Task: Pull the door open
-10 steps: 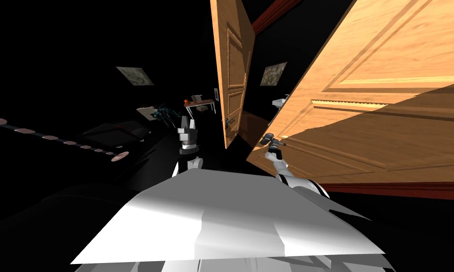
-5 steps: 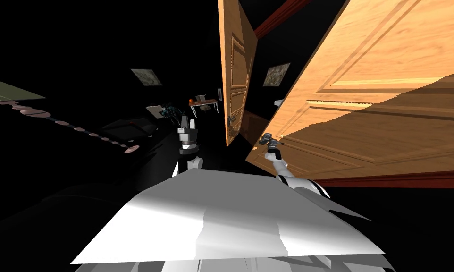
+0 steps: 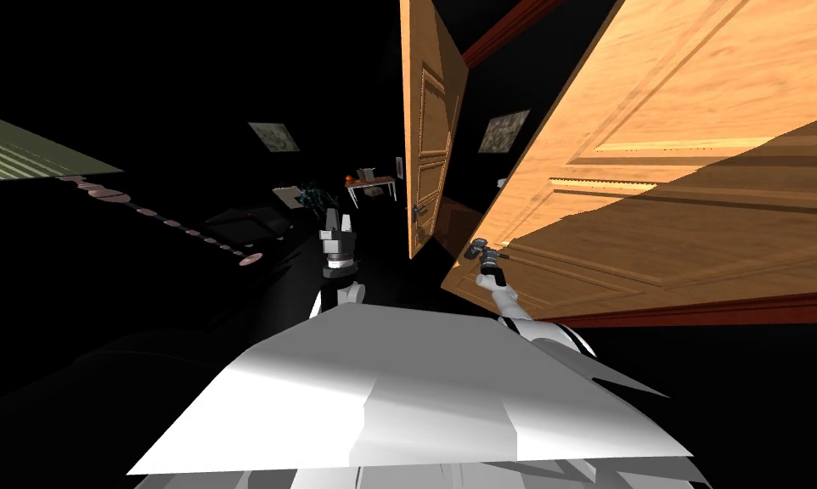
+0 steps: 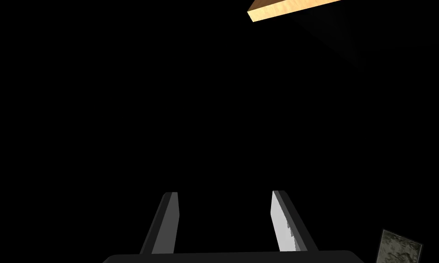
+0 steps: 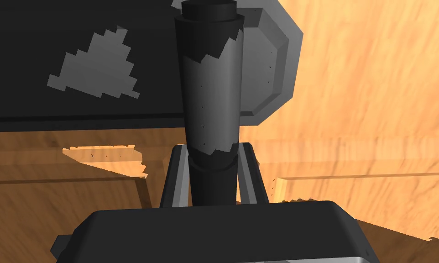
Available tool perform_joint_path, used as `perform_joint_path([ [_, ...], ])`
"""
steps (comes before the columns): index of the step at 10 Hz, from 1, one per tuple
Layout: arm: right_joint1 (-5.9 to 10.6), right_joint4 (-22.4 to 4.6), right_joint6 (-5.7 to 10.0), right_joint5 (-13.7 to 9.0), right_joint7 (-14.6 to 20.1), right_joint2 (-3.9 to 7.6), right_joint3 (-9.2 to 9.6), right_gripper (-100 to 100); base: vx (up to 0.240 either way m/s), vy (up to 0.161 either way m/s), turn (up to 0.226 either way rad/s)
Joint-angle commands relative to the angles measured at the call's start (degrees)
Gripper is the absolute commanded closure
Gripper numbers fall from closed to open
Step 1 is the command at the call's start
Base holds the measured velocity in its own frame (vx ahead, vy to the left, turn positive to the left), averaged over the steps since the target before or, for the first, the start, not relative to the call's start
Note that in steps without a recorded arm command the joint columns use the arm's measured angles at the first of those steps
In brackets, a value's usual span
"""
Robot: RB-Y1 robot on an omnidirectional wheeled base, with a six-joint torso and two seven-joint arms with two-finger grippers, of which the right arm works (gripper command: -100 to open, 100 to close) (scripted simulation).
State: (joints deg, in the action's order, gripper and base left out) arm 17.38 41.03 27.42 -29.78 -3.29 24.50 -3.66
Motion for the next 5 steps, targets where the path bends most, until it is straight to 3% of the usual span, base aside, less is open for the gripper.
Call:
perform_joint_path([
  [1,-1.08,1.3,-0.22,0.5,1.5,0.39,1.71,100,-0.230,-0.020,0.077],
  [3,-1.67,2.2,-0.21,1.0,3.0,0.97,3.35,100,-0.206,-0.013,0.053],
  [5,-2.18,3.1,-0.21,1.3,4.3,1.47,4.73,100,-0.226,-0.065,0.064],
])
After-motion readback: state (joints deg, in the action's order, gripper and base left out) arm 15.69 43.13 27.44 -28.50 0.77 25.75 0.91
